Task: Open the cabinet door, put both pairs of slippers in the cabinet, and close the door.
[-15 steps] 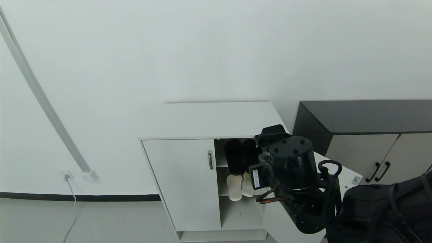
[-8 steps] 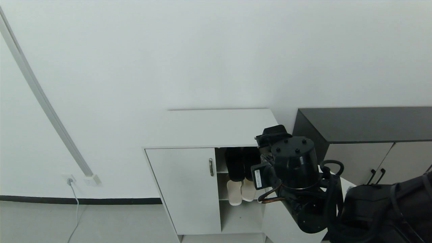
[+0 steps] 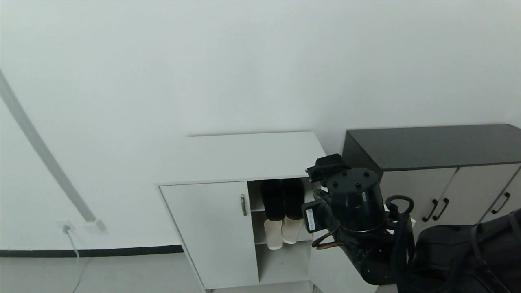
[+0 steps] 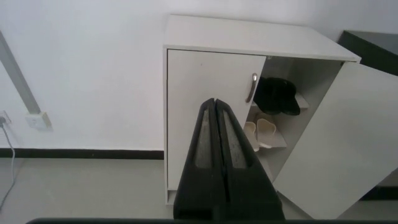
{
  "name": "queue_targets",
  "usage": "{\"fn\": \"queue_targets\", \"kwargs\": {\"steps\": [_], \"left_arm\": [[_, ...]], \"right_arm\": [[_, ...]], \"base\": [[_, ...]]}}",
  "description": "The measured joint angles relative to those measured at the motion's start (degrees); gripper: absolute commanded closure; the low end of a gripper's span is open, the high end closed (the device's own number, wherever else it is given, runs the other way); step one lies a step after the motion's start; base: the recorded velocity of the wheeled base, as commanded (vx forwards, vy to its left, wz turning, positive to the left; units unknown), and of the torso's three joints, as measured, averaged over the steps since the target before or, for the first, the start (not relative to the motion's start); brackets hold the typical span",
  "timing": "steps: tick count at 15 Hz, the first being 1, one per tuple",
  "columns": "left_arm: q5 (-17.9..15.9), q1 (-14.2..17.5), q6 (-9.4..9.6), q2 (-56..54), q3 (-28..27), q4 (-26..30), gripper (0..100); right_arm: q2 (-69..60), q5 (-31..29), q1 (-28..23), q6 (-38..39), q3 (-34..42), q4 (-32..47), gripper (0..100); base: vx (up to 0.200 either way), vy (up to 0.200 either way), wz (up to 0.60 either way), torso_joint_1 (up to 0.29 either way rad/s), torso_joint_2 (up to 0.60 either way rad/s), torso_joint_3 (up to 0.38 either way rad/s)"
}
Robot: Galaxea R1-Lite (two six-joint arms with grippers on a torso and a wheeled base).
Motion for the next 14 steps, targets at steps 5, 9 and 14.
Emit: {"fn": "queue_targets", "kwargs": {"steps": [5, 9, 14], "left_arm": [[0.0, 0.0, 0.00, 0.0, 0.0, 0.0, 100], [0.0, 0.0, 0.00, 0.0, 0.0, 0.0, 100], [0.0, 0.0, -0.04, 0.0, 0.0, 0.0, 100]], "right_arm": [[0.0, 0.0, -1.0, 0.0, 0.0, 0.1, 100], [0.0, 0.1, -2.0, -0.1, 0.0, 0.0, 100], [0.1, 0.1, -2.2, -0.1, -0.1, 0.0, 100]], "base": [[0.000, 0.000, -0.24, 0.003, 0.00, -0.001], [0.000, 0.000, 0.00, 0.000, 0.00, 0.000], [-0.120, 0.000, 0.00, 0.003, 0.00, -0.001]]}}
